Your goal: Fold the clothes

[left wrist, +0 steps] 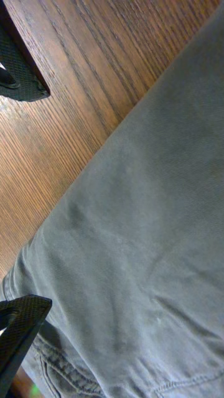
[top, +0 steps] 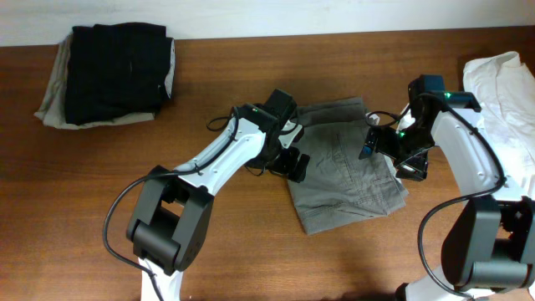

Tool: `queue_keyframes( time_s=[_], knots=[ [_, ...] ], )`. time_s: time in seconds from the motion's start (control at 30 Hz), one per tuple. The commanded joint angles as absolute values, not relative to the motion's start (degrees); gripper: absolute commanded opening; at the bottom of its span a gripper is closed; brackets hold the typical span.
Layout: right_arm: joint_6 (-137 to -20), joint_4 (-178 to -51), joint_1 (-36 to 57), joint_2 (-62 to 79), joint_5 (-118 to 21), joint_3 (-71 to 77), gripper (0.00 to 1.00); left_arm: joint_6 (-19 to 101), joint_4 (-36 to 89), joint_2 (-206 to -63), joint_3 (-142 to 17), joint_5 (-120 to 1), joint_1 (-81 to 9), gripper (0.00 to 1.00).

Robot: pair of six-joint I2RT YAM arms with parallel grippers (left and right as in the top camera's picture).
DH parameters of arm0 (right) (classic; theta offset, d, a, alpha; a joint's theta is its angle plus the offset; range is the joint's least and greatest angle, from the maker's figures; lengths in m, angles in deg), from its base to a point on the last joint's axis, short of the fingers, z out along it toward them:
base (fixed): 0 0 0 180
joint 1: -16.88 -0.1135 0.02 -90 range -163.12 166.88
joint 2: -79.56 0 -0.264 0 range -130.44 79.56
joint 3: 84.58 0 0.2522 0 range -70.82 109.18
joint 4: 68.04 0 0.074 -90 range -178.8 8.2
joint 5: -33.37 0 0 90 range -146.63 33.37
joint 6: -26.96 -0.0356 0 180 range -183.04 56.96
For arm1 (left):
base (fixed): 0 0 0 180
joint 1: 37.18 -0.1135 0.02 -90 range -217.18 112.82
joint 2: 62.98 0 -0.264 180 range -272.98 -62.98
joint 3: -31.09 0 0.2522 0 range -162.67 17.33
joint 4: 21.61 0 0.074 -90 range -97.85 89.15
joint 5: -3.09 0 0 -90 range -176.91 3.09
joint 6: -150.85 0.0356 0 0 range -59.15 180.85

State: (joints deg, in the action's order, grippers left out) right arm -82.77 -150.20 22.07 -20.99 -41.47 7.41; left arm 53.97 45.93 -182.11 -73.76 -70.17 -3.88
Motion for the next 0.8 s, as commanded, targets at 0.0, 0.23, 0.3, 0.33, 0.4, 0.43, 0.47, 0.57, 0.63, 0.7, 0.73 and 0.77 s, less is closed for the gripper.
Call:
queue_keyframes(
  time_s=[0.0,0.23,0.3,0.33,0.4,0.43,0.47,0.57,0.63,0.7,0.73,0.77],
  knots=[
    [-80.82,-150.61,21.76,-19.79,-40.1,8.38,0.99,54.06,45.5,-180.76,-72.71,-68.62,-6.15,0.99],
    [-79.88,-150.48,21.76,-19.79,-39.94,8.38,0.99,54.06,36.47,-181.59,-66.37,-57.67,-8.2,0.99],
    [-79.29,-150.48,21.76,-19.79,-39.57,8.38,0.99,52.62,34.24,-181.59,-65.96,-57.52,-8.2,0.99],
    [-79.32,-150.48,21.76,-19.79,-39.57,8.38,0.99,52.25,33.37,-181.59,-65.96,-57.54,-8.2,0.99],
    [-79.32,-150.48,21.76,-19.79,-39.57,8.38,0.99,50.59,31.38,-181.87,-65.96,-57.56,-8.2,0.99],
    [-79.32,-150.46,21.76,-19.79,-39.64,8.38,0.99,48.29,29.78,-182.53,-65.96,-57.54,-8.2,0.99],
    [-79.32,-150.46,21.76,-19.79,-39.64,8.38,0.99,46.96,28.89,-183.2,-65.96,-57.45,-8.2,0.99],
    [-78.88,-150.55,21.76,-19.79,-39.64,8.38,0.99,45.71,27.05,-186.26,-65.96,-54.61,-8.2,0.99],
    [-78.27,-150.63,21.76,-19.79,-39.64,8.38,1.0,44.99,27.01,-187.93,-65.96,-52.91,-8.2,0.99],
    [-78.29,-150.55,21.76,-19.79,-39.64,8.38,0.99,44.97,26.68,-189.5,-65.96,-51.57,-8.09,0.99],
    [-78.29,-150.39,21.76,-19.79,-39.64,8.38,0.99,44.97,26.61,-190.05,-65.96,-51.7,-7.92,0.99],
    [-78.29,-150.31,21.76,-19.79,-39.64,8.38,0.99,44.88,26.31,-190.57,-65.96,-51.68,-7.72,0.99]
  ],
)
